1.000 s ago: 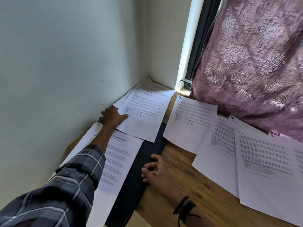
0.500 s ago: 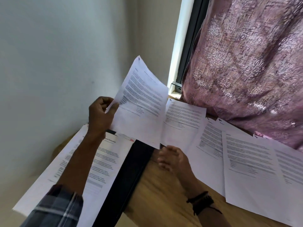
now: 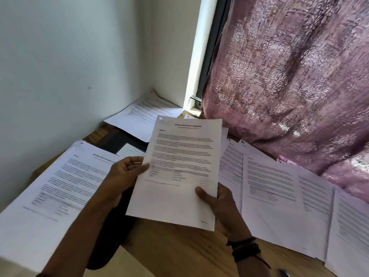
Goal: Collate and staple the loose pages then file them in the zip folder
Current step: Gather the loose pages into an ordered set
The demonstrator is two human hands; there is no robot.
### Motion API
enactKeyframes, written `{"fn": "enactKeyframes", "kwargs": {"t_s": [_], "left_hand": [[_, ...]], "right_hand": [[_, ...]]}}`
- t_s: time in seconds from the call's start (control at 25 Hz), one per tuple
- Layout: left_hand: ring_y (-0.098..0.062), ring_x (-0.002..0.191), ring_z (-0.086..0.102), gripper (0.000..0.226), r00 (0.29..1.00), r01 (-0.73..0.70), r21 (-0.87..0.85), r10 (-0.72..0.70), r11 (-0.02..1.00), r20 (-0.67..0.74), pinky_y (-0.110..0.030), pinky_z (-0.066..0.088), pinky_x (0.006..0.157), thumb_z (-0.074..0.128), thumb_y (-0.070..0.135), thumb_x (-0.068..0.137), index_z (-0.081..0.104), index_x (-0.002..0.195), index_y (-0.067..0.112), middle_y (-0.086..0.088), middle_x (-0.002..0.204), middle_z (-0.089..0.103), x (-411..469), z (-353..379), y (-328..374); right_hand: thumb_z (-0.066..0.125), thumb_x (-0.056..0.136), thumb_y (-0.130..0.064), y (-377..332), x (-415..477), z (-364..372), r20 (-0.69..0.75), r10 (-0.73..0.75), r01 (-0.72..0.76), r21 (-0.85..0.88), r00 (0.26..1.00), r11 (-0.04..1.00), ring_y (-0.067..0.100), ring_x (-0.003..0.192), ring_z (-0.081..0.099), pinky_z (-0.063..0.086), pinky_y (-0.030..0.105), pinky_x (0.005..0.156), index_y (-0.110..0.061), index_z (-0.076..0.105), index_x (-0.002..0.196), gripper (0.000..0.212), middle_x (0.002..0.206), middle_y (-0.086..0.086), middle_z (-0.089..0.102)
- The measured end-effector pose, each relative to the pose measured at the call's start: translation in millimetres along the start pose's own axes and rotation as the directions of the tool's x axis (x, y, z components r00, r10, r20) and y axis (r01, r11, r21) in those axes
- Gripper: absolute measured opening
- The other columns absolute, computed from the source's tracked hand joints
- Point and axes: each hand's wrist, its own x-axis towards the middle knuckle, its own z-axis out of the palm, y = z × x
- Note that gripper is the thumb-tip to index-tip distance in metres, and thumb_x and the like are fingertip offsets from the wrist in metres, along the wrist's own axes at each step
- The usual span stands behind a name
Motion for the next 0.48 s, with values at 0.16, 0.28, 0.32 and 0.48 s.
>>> {"fn": "enactKeyframes", "kwargs": {"t_s": [0.16,0.28,0.32,0.48], "left_hand": [[-0.021,0.079,0.074,0.025,0.998,0.029,0.057,-0.032,0.998,0.055,-0.030,0.060,0.058,0.071,0.027,0.079,0.067,0.103,0.021,-0.002,0.093,0.076,5,-4,5],[-0.015,0.077,0.073,0.014,0.988,-0.110,0.089,0.119,0.990,-0.099,-0.028,0.060,0.065,0.069,0.019,0.086,0.066,0.099,0.021,0.000,0.096,0.074,8,-6,3],[-0.014,0.079,0.072,0.015,0.972,-0.149,0.107,0.166,0.983,-0.169,-0.028,0.059,0.070,0.068,0.020,0.087,0.066,0.102,0.020,0.002,0.099,0.072,7,-11,3],[-0.027,0.101,0.064,0.038,0.902,-0.168,0.220,0.240,0.961,-0.360,-0.041,0.050,0.093,0.070,0.028,0.086,0.065,0.119,0.011,-0.005,0.116,0.066,2,-44,-2]], "right_hand": [[0.069,0.087,-0.023,1,4,5,0.139,0.030,-0.023,-0.056,0.990,0.998,0.021,0.106,0.070,0.058,0.034,0.087,-0.011,0.065,0.122,0.038,0.116,0.001,0.073],[0.066,0.088,-0.037,7,20,11,0.042,0.117,-0.119,0.027,0.992,0.993,0.025,0.107,0.069,0.058,0.034,0.087,-0.013,0.065,0.122,0.042,0.114,0.004,0.073],[0.062,0.091,-0.038,10,27,13,0.009,0.156,-0.156,0.120,0.988,0.981,0.023,0.107,0.069,0.057,0.032,0.086,-0.015,0.063,0.125,0.041,0.115,0.004,0.073],[0.056,0.097,-0.027,14,56,29,0.060,0.315,-0.297,0.535,0.947,0.791,0.028,0.120,0.060,0.047,0.045,0.105,-0.021,0.046,0.138,0.042,0.133,0.014,0.058]]}}
